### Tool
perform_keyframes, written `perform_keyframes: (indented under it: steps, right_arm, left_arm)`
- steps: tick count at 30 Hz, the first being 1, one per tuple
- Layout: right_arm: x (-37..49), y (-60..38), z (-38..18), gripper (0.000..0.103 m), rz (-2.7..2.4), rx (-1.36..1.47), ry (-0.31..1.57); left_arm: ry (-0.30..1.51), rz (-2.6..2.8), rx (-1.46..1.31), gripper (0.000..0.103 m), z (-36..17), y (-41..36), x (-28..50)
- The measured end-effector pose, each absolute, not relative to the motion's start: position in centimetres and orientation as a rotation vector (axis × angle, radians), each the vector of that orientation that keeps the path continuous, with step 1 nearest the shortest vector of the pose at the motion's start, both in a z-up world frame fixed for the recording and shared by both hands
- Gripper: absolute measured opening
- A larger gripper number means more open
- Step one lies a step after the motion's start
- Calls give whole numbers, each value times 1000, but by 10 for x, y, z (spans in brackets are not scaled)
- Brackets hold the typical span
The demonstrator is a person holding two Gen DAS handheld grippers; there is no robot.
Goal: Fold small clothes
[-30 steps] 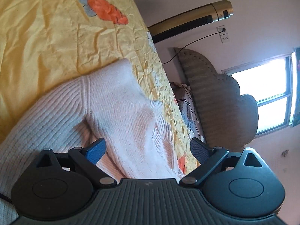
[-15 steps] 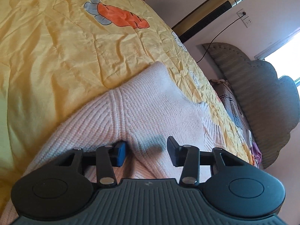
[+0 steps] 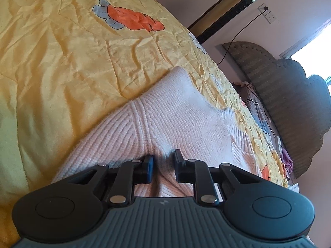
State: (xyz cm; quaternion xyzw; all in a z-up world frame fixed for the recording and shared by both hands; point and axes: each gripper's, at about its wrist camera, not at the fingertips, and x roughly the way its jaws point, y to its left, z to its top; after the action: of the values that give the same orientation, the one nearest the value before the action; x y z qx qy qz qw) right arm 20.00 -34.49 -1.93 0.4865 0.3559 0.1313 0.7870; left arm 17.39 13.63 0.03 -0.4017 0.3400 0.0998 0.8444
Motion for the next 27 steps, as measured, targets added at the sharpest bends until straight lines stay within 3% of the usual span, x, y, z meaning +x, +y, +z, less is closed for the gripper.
perform_keyframes:
  steps: [3,6,8,9,10,17,20,24,27]
  right_arm:
    - [201,-351,-26,14,280,1097,794]
    - [200,-352,-21,26,279,1090,786]
    - [205,-348,-20,23,288,1080,794]
    - [209,-344,-18,16,284,1052,808]
    - [211,-339,-16,13,279,1012,815]
    - [203,-343,33,12,313,887,667]
    - [213,-354,1,12,236,902,788]
    - [204,-346,-5,12,233,875,766]
    - [201,-348,-4,23,213,929,767]
  left_arm:
    - [732,187,-880,22,2,142,171]
    - [732,200,-925,24,-3,146,174]
    - [725,231,-911,21,-4,141,179]
    - [735,251,-879,18,-1,137,183]
    - [740,254,-863,11,3,134,184]
    - [734,213,-804,11,11,127,179]
    - [744,206,-776,11,2,126,181]
    - [757,171,-740,12,9,126,179]
    - [758,110,-748,16,23,137,160]
